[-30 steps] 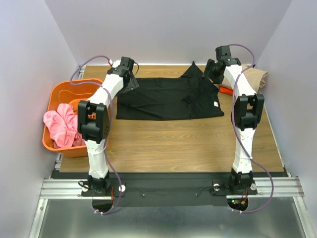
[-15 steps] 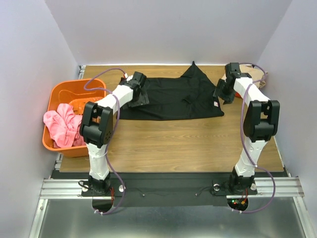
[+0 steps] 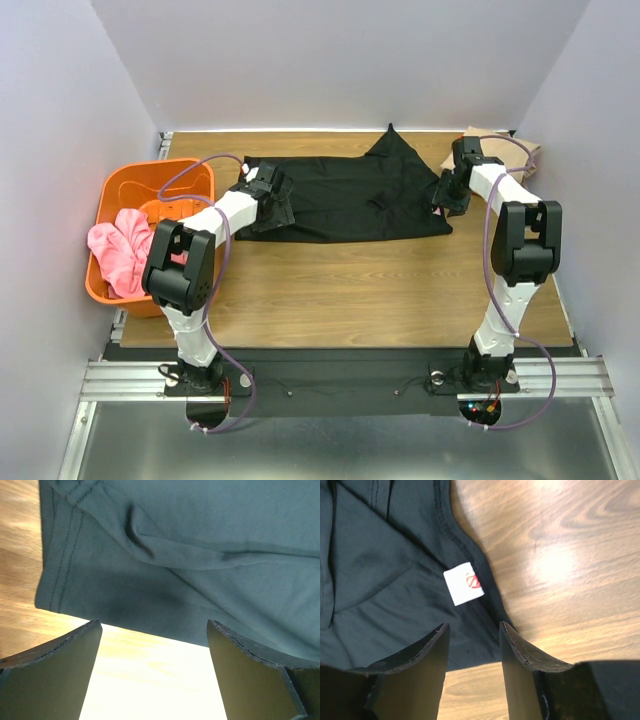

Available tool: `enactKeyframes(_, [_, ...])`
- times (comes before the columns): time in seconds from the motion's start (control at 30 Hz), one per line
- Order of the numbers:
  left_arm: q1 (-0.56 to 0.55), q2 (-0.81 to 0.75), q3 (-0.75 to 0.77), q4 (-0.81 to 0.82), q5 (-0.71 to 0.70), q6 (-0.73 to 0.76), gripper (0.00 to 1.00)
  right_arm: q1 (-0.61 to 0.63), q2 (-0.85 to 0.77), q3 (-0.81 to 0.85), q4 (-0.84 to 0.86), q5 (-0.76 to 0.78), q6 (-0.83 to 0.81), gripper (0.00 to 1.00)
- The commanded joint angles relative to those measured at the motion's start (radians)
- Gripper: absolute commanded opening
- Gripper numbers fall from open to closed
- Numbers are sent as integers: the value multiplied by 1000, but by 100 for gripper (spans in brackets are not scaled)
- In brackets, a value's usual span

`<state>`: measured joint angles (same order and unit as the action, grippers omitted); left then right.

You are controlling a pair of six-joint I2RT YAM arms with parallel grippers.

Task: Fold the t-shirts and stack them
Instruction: Fold the tshirt

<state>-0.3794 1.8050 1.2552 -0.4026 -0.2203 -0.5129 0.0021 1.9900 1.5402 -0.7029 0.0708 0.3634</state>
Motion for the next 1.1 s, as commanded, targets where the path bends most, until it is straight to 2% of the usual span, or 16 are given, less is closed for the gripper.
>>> enactKeyframes(0.0, [-1,-42,-43,83,2,-1,98,-22,10,-17,62,32,-23,49])
enactKeyframes(0.47, [-1,-27,-138,157,26,-3,98,-28,-3,-124,79,14,-44,35])
enactKeyframes(0.53, [0,-35,-152,153,22,-10,98,-28,-16,-144,77,12,-44,26])
enactKeyframes(0.57, [-1,-38,-155,150,22,-12,98,-28,-22,-155,77,18,-43,17])
enactKeyframes(0.7, [-1,-58,-181,137,27,-27,98,-33,-65,-212,75,38,-41,0])
enactKeyframes(1.07, [-21,-174,-303,97,62,-67,98,-68,-260,-422,14,37,-9,0])
